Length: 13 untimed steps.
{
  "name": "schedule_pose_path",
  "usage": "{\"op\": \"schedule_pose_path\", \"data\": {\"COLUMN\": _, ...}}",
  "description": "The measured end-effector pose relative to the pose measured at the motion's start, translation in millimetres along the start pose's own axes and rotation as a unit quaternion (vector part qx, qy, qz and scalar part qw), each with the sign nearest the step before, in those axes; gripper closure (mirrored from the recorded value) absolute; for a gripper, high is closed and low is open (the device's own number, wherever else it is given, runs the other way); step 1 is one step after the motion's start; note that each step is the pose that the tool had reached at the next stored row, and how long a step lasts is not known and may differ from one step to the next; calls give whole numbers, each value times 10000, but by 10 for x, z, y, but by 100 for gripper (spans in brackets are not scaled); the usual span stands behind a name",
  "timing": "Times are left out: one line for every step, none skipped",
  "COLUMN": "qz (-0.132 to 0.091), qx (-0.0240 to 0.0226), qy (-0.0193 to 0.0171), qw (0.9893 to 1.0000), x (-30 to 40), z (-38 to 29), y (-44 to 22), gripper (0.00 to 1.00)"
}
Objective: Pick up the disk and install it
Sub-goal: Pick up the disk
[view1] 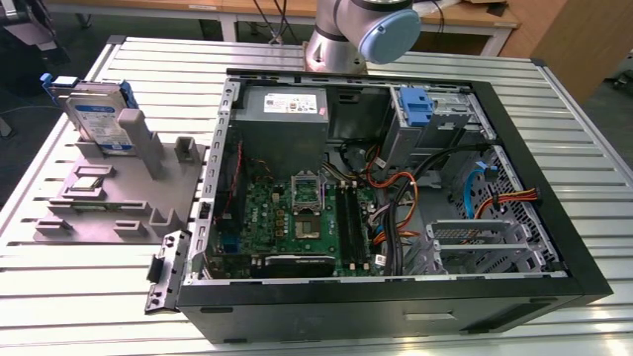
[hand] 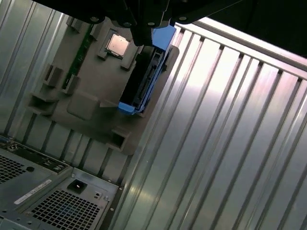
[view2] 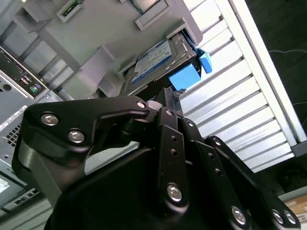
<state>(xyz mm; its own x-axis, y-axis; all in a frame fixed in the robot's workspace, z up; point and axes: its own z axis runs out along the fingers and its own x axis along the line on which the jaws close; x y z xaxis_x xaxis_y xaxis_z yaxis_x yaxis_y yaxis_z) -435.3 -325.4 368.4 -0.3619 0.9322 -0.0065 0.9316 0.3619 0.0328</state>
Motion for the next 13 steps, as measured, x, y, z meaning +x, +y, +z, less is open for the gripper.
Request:
{"op": "schedule_pose_path", "data": {"qz": 91, "qx": 1, "qy": -3, "qw": 10000, "x": 0, "z": 2, "y": 0, "gripper": 90}}
{"op": "schedule_pose_path", "data": {"qz": 180, "qx": 1, "qy": -6, "qw": 9998, "x": 0, "z": 4, "y": 0, "gripper": 90}}
{"op": "schedule_pose_path", "data": {"qz": 270, "qx": 2, "qy": -9, "qw": 9996, "x": 0, "z": 6, "y": 0, "gripper": 90}}
{"op": "schedule_pose_path", "data": {"qz": 359, "qx": 2, "qy": -12, "qw": 9994, "x": 0, "z": 8, "y": 0, "gripper": 90}}
{"op": "schedule_pose_path", "data": {"qz": 456, "qx": 3, "qy": -15, "qw": 9990, "x": 0, "z": 10, "y": -1, "gripper": 90}}
{"op": "schedule_pose_path", "data": {"qz": 519, "qx": 3, "qy": -17, "qw": 9986, "x": 2, "z": 11, "y": -5, "gripper": 90}}
{"op": "schedule_pose_path", "data": {"qz": 541, "qx": 3, "qy": -18, "qw": 9985, "x": 7, "z": 12, "y": -16, "gripper": 90}}
{"op": "schedule_pose_path", "data": {"qz": 545, "qx": 3, "qy": -18, "qw": 9985, "x": 10, "z": 12, "y": -25, "gripper": 90}}
{"op": "schedule_pose_path", "data": {"qz": 551, "qx": 4, "qy": -18, "qw": 9985, "x": 13, "z": 13, "y": -33, "gripper": 90}}
{"op": "schedule_pose_path", "data": {"qz": 582, "qx": 3, "qy": -19, "qw": 9983, "x": 15, "z": 18, "y": -37, "gripper": 90}}
{"op": "schedule_pose_path", "data": {"qz": 659, "qx": 4, "qy": -22, "qw": 9978, "x": 15, "z": 23, "y": -37, "gripper": 90}}
{"op": "schedule_pose_path", "data": {"qz": 749, "qx": 5, "qy": -25, "qw": 9972, "x": 15, "z": 25, "y": -37, "gripper": 90}}
{"op": "schedule_pose_path", "data": {"qz": 838, "qx": 6, "qy": -28, "qw": 9965, "x": 15, "z": 29, "y": -38, "gripper": 90}}
